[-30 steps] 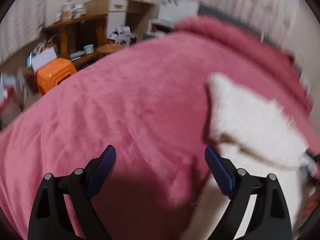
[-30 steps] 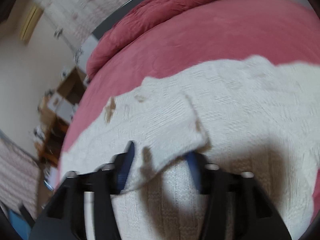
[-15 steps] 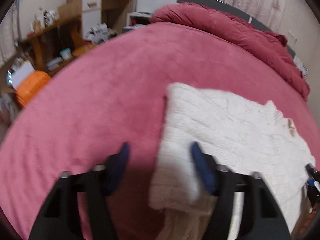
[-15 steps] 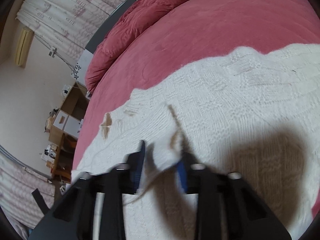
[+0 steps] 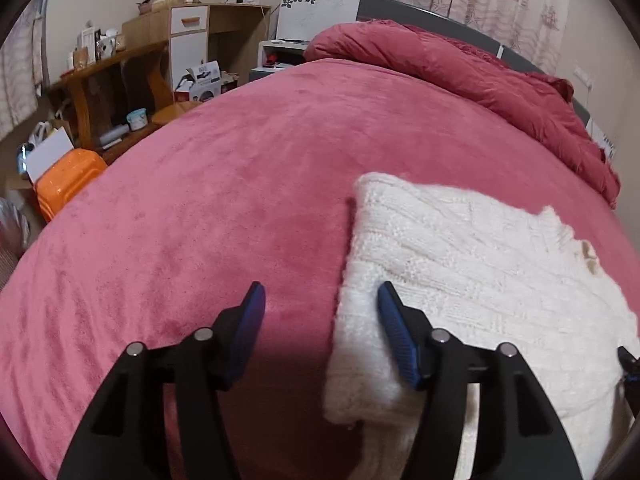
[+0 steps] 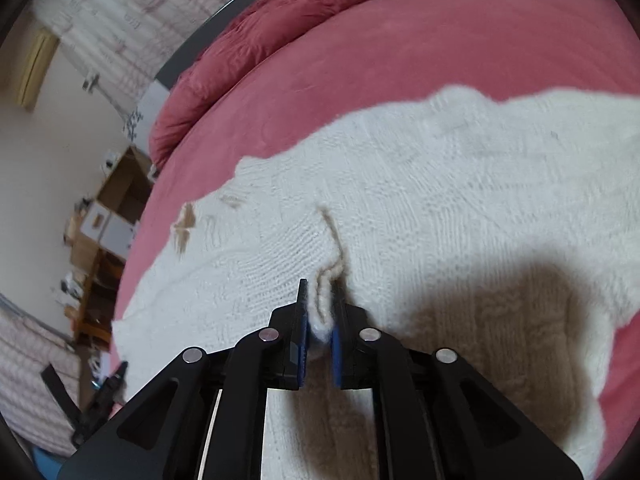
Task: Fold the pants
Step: 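Lower the cuff onto the sweater and open the right gripper, then grasp the other sleeve's cuff with the right gripper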
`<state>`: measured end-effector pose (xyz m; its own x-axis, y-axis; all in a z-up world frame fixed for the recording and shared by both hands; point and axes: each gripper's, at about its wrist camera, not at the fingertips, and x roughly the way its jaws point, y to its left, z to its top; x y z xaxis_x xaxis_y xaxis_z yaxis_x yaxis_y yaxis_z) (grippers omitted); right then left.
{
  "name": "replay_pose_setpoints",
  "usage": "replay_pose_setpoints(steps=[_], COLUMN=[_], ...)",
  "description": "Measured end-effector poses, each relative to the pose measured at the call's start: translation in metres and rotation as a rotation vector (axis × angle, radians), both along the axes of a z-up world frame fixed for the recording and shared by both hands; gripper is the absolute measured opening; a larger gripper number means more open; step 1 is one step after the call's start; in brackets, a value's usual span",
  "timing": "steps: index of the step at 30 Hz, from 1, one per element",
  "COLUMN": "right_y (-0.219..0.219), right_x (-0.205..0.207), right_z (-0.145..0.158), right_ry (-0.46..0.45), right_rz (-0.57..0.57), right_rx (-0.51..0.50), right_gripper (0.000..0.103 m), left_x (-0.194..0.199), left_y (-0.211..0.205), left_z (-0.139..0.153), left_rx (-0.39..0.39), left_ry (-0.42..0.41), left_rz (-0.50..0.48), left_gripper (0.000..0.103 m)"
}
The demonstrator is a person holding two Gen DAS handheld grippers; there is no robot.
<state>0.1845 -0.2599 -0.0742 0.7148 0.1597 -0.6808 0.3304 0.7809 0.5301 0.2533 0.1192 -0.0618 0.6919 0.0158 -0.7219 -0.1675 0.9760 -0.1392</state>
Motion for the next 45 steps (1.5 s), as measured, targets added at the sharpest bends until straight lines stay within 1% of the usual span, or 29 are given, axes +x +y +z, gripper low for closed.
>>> replay_pose_setpoints(steps=[1,2,3,4,5,6,7,10,12,13,15,16,17,18,19,22,24,26,28,31,35,36,41,45], right_y=[0.001,0.002,0.001,0.0,-0.002,-0.003,-0.004,-0.007,-0.013,-0.017,-0.028,-0.032,-0.04,-0.048,-0.061,-0.097,-0.134,-0.168,-0.202,-0.241,-0.275,-0.282,-0.304,-0.316], right_x=[-0.001,-0.003,-0.004,-0.007,-0.011,-0.016,-0.021,-0.033,-0.043,-0.046,-0.057,-0.06,-0.066,-0.073,-0.082,-0.106,-0.129,-0.152,-0.177,-0.201,-0.215,-0.216,-0.205,-0.19], right_z=[0.004,0.005,0.007,0.009,0.011,0.014,0.018,0.029,0.033,0.034,0.039,0.04,0.042,0.044,0.045,0.045,0.043,0.035,0.022,0.002,-0.019,-0.022,-0.031,-0.031], right_ry=[-0.006,-0.011,-0.017,-0.03,-0.041,-0.056,-0.071,-0.099,-0.108,-0.112,-0.126,-0.13,-0.136,-0.141,-0.153,-0.177,-0.198,-0.211,-0.213,-0.209,-0.246,-0.247,-0.278,-0.295], right_rz=[0.007,0.007,0.006,0.001,-0.006,-0.02,-0.034,-0.049,-0.067,-0.074,-0.097,-0.106,-0.125,-0.149,-0.183,-0.278,-0.391,-0.502,-0.613,-0.7,-0.756,-0.772,-0.809,-0.817], right_rx=[-0.019,-0.023,-0.019,-0.003,0.002,-0.001,-0.01,-0.044,-0.053,-0.055,-0.076,-0.086,-0.106,-0.119,-0.117,-0.074,-0.03,0.02,0.088,0.172,0.286,0.293,0.333,0.318], right_gripper=[0.016,0.02,0.027,0.039,0.047,0.058,0.058,0.058,0.058,0.058,0.058,0.058,0.06,0.064,0.065,0.065,0.065,0.065,0.065,0.065,0.055,0.052,0.051,0.051], left_x=[-0.004,-0.008,-0.013,-0.022,-0.028,-0.035,-0.044,-0.065,-0.074,-0.079,-0.085,-0.088,-0.091,-0.093,-0.093,-0.093,-0.093,-0.095,-0.096,-0.094,-0.092,-0.091,-0.09,-0.09], left_y=[-0.001,-0.002,-0.002,-0.003,-0.004,-0.005,-0.007,-0.02,-0.03,-0.039,-0.052,-0.059,-0.064,-0.066,-0.066,-0.057,-0.048,-0.043,-0.041,-0.042,-0.046,-0.047,-0.05,-0.05], left_z=[0.003,0.005,0.007,0.01,0.012,0.014,0.016,0.014,0.011,0.009,0.005,0.001,-0.002,-0.006,-0.009,-0.017,-0.019,-0.021,-0.022,-0.024,-0.025,-0.025,-0.026,-0.026], left_rx=[0.016,0.034,0.044,0.038,0.026,0.01,-0.016,-0.084,-0.1,-0.108,-0.104,-0.081,-0.046,-0.024,-0.024,-0.063,-0.106,-0.147,-0.157,-0.149,-0.129,-0.126,-0.115,-0.117], left_ry=[0.0,0.0,-0.008,-0.024,-0.034,-0.044,-0.055,-0.067,-0.065,-0.062,-0.058,-0.061,-0.071,-0.074,-0.068,-0.042,-0.04,-0.053,-0.059,-0.053,-0.036,-0.031,-0.02,-0.02], left_rz=[-0.002,0.004,0.011,0.017,0.02,0.021,0.021,-0.016,-0.046,-0.079,-0.134,-0.161,-0.175,-0.183,-0.187,-0.146,-0.12,-0.121,-0.122,-0.123,-0.129,-0.129,-0.13,-0.131], left_gripper=[0.072,0.077,0.077,0.077,0.08,0.082,0.085,0.087,0.09,0.091,0.093,0.095,0.096,0.097,0.098,0.098,0.098,0.098,0.099,0.099,0.101,0.101,0.101,0.101])
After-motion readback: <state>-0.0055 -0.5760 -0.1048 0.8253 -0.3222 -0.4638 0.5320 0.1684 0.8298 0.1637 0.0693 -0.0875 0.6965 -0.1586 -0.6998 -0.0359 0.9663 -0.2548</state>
